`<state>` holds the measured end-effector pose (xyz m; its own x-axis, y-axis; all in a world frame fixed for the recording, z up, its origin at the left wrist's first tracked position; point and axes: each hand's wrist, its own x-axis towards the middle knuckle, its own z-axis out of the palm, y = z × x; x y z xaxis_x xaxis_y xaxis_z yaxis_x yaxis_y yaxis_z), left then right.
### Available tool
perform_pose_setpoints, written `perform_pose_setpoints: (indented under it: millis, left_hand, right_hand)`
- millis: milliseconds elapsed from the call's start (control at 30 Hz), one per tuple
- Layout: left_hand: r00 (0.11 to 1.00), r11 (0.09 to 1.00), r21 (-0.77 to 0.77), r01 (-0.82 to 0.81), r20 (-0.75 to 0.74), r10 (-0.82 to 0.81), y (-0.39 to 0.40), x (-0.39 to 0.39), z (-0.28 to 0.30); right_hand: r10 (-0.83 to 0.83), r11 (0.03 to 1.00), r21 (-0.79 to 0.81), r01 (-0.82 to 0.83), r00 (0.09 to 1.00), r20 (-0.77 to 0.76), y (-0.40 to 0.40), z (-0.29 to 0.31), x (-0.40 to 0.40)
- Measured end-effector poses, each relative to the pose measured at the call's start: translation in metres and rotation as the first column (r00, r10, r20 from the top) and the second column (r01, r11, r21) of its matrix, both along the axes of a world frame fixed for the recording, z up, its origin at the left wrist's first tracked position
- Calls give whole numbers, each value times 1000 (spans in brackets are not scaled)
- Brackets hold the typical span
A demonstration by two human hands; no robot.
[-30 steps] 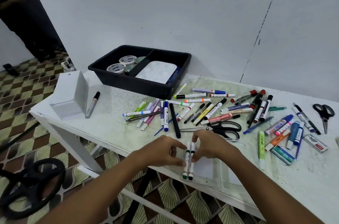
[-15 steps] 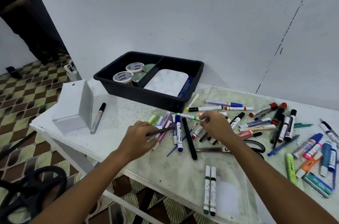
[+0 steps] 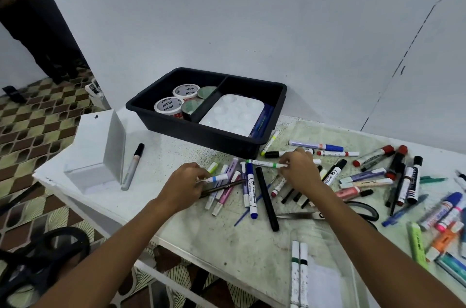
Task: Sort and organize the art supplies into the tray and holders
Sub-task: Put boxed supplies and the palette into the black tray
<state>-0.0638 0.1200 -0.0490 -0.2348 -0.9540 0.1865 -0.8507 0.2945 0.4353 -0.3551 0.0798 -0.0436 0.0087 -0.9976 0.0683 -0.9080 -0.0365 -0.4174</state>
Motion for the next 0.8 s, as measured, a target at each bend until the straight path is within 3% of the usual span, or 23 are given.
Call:
perform_pose_setpoints:
  millis: [67, 167, 267, 333, 433, 567, 633, 800]
  left_hand:
    - [999, 999, -36, 21, -31, -23, 4, -3, 8]
    - [993, 992, -112, 54, -96, -65, 13, -14, 22]
    - [969, 994, -63, 94, -224, -106, 26, -33, 37]
    - [935, 991, 1, 132, -332, -124, 38, -51, 47]
    - [870, 966, 134, 220, -476, -132, 53, -79, 59]
    - [753, 856, 375, 356, -658, -25, 77, -118, 62]
    - [762, 826, 422, 374, -648, -14, 90, -134, 57]
    - [822, 819, 441, 367, -566, -64, 113, -161, 38]
  right_hand:
    - [-3, 1000, -8, 5, 963, 271, 3, 10, -5]
    - [0, 1000, -10, 9, 754, 656, 17, 29, -15]
    - [9, 997, -46, 55, 547, 837, 32, 47, -29]
    - [8, 996, -49, 71, 490, 871, 44, 55, -38]
    - [-25, 999, 6, 43, 465, 885, 68, 63, -51]
    - [-81, 989, 127, -69, 464, 882, 109, 62, -64]
    - [-94, 982, 159, -102, 469, 878, 127, 57, -69]
    - [-108, 973, 213, -93, 632, 768, 159, 42, -79]
